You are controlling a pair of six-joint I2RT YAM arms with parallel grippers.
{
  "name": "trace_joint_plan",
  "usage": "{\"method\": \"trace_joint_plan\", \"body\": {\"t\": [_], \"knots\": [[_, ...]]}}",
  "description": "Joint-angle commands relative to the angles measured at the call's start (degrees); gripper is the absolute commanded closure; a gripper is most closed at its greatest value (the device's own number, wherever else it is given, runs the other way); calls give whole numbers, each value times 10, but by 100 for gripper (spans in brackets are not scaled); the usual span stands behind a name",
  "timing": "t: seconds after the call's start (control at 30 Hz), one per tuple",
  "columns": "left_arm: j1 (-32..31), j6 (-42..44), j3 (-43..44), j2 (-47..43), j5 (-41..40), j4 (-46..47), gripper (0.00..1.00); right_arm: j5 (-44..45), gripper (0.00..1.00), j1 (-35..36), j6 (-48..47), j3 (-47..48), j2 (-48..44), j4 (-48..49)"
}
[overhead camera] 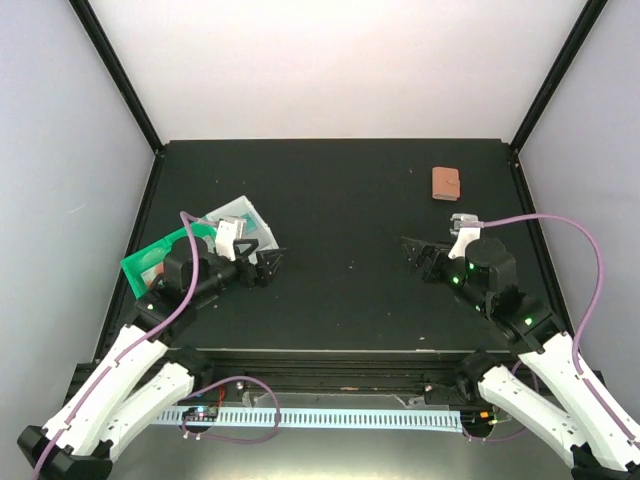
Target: Take the credit cards out of the card holder
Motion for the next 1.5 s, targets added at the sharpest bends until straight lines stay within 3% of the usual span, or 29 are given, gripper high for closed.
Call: {"method": "trace_joint_plan", "body": {"t": [0.0,0.33,0.6,0.77,0.87,1.0,1.13,1.27,1.47], "knots": [[-3,9,18,-15,-15,5,1,-6,0,-5,1,-12,-3,25],[-3,4,49,31,-47,-44,1,86,0,-5,-22,-35,58,132],[-3,70,48,11,-73,-39,1,121,1,-33,-33,-40,198,258],[-2,96,34,6,-89,-37,1,16,16,-144,22,-29,326,346],[-3,106,41,14,-89,-56,1,-19,37,-202,56,0,395,352],[-3,126,66,25,-103,-96,1,-22,53,-242,75,29,462,375],[-3,131,65,5,-132,-104,1,-49,58,-293,115,56,530,398],[-3,132,54,-25,-138,-95,1,-87,61,-336,187,46,595,492],[-3,139,41,-43,-128,-85,1,-111,63,-364,282,86,710,555]]}}
